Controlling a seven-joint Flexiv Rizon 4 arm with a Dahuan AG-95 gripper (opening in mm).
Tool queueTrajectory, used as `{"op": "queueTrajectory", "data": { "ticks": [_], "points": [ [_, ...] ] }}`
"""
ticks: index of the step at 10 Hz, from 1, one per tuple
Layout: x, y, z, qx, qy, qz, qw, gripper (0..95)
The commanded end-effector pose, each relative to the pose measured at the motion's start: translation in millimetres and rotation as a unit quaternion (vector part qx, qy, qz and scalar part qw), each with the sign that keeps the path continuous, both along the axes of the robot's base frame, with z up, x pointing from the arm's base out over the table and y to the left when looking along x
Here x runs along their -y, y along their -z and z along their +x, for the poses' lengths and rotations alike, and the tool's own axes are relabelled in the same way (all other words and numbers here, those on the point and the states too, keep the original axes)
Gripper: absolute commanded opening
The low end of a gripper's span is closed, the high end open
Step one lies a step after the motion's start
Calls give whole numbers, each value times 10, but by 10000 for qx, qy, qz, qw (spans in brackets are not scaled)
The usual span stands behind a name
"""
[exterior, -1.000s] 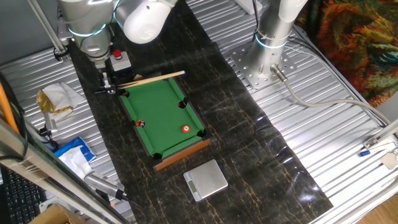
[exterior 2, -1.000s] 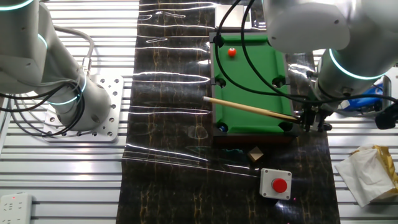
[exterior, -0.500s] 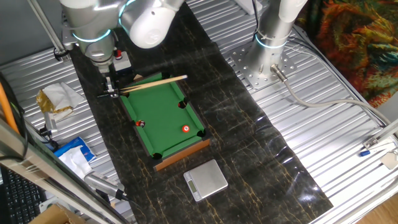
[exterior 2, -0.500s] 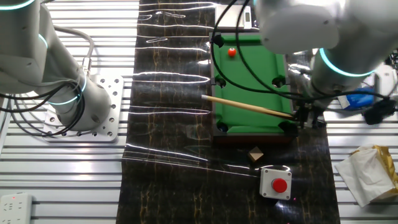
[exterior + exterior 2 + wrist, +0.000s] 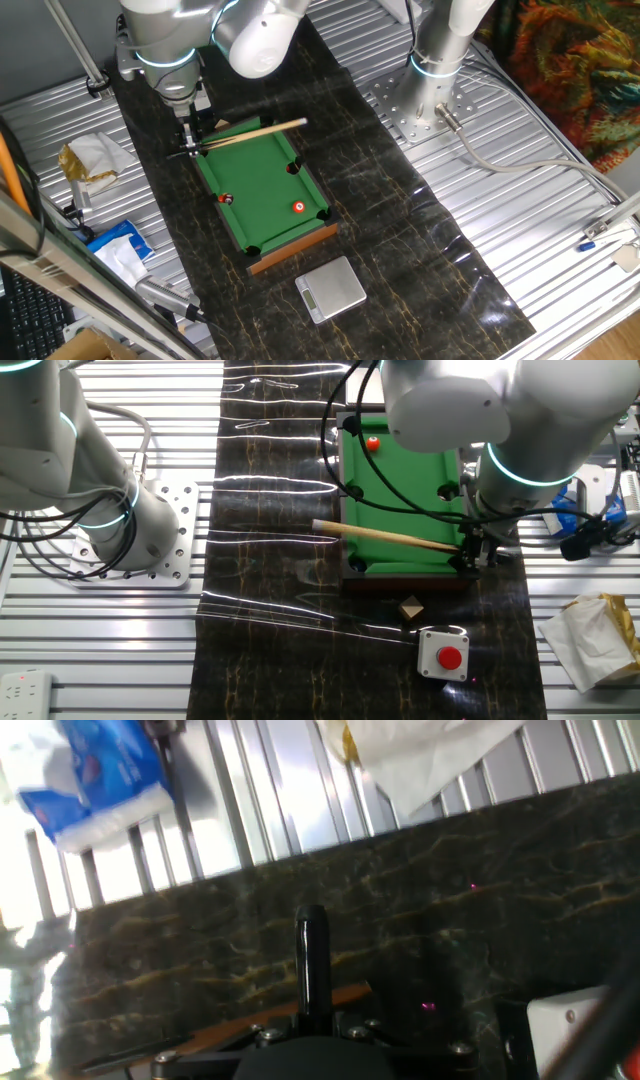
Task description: Hit the pool ball
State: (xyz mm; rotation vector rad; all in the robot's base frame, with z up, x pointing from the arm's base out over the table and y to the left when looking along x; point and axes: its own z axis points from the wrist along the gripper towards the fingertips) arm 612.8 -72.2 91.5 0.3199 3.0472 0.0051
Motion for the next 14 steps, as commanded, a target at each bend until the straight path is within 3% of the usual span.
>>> {"op": "queueTrajectory", "data": {
  "ticks": [1,3,4,7,8,9,10,11,12,14],
  "points": [
    [0,3,14,9,-74,-3,10000,380],
    [3,0,17,28,-144,2,9999,380],
    [14,-20,29,48,-484,-32,9988,380],
    [27,-234,150,59,-996,-2,9950,380],
    [36,-308,185,35,-1429,-31,9897,380],
    [53,-391,211,22,-2373,-91,9714,380],
    [59,-461,216,-13,-3715,7,9284,190],
    [58,-509,217,-16,-4941,205,8692,190],
    [58,-525,217,67,-5816,211,8132,0],
    [57,-533,217,282,-7633,69,6454,0]
  ]
}}
